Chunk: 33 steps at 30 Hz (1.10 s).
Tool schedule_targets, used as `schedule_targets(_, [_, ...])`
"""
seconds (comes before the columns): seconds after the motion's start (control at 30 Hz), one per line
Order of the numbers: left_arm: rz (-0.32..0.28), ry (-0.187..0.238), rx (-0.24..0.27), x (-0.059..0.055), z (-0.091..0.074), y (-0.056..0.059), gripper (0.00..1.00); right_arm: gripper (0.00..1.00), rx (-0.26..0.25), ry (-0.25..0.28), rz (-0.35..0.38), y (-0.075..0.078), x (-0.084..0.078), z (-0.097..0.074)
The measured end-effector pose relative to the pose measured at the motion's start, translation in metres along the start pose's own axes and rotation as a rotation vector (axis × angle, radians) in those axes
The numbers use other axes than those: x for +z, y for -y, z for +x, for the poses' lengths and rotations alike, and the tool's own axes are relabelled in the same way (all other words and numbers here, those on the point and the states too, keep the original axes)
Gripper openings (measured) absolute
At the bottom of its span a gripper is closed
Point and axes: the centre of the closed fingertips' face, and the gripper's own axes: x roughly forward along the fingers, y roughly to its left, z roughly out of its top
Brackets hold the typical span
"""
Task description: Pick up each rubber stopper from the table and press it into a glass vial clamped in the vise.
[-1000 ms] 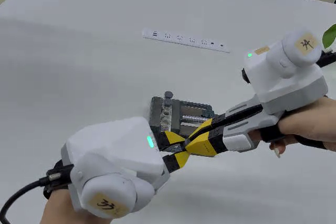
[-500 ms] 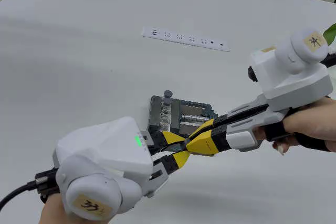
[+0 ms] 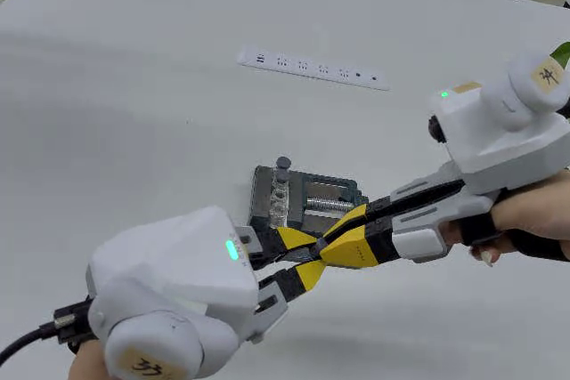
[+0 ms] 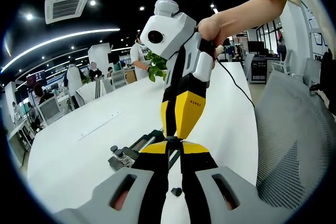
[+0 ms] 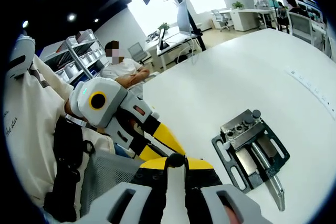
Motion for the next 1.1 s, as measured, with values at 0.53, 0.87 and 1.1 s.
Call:
schedule_targets(0.53, [0.013, 0.000, -0.006, 0.0027, -0.0011, 0.0011, 0.04, 0.06, -0.011, -0.013, 0.008, 0.0025, -0.0011, -0.0012])
schedule_targets(0.87, [0.091, -0.038, -0.009, 0.0002, 0.0010, 0.0038, 0.04, 0.07, -0.021, -0.031, 0.067, 0.0033, -0.0035, -0.0004])
schedule_targets(1.1, [0.077, -0.045, 0.001, -0.0019, 0.0008, 0.0008, 0.04, 0.07, -0.033, -0.030, 0.078, 0.0043, -0.0025, 0.0009])
